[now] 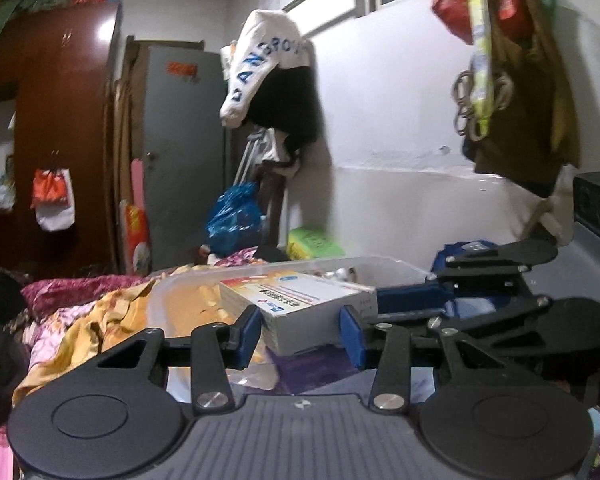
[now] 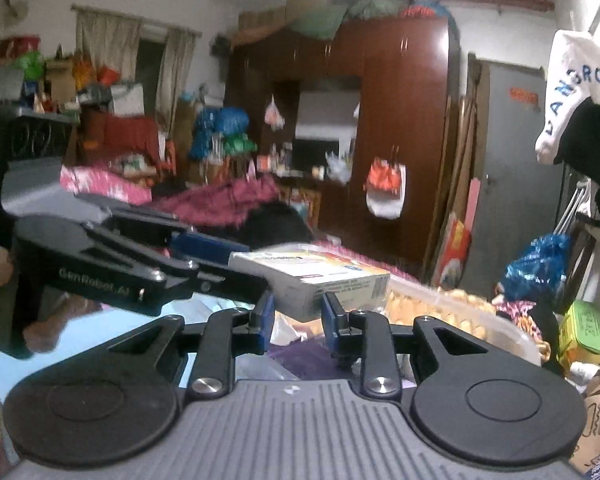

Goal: Organize objects
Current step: 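Lift the medicine box with the left tool into the basket and open, then grasp the clear plastic bag with the left tool while the right tool grasps it too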

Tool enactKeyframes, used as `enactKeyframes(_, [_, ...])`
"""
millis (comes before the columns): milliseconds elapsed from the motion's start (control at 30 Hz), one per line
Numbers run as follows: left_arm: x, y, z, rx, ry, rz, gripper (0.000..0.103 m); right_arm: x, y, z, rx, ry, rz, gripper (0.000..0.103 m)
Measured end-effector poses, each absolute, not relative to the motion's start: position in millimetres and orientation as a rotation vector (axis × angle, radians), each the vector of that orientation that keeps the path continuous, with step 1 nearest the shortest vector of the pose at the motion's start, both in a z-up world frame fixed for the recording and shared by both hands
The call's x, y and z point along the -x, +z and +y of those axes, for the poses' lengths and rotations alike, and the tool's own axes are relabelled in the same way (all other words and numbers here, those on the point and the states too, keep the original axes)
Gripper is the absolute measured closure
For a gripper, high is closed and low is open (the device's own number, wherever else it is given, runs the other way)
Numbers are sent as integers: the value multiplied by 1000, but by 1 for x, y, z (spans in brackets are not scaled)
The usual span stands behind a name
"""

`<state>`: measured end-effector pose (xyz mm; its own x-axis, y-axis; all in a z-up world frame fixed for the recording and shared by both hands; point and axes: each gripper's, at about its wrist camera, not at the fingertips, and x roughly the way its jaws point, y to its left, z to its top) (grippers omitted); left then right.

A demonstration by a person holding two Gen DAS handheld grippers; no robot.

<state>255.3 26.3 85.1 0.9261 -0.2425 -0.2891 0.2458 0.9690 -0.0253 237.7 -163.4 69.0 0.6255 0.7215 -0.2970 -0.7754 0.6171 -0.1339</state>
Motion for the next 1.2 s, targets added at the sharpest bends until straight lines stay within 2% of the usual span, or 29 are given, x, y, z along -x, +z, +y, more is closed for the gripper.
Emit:
enactKeyframes(167, [-262,82,33,3,-225,330,53,-236,64,-158,310,865,270,72])
enactKeyframes(233, [-262,84,33,20,-218,329,49,-236,67,-162,308,854,269,71])
enactKeyframes(267, [-258,84,34,19,-216,327,35,-233,68,-164,311,844,267,63])
enactKeyframes(300, [-260,85,31,15,-209,324,27,-232,68,-165,312,842,268,57])
enactKeyframes(400, [-255,90,28,3,-175,313,23,-226,72,-171,319,789,239,38])
enactKeyframes(467, [-246,94,28,17,-162,305,23,-220,77,-185,272,772,222,18])
enactKeyframes(500, [-238,97,27,22,-156,297,22,-214,80,-194,235,766,205,15])
enactKeyframes(567, [-221,103,23,20,-140,296,21,-199,84,-216,166,744,180,0])
enactKeyframes(867, [-133,105,-1,-53,-14,365,19,-139,74,-284,96,668,210,0])
enactKeyframes(1200, [-91,20,-17,-22,-77,432,19,-179,20,-287,22,641,442,0])
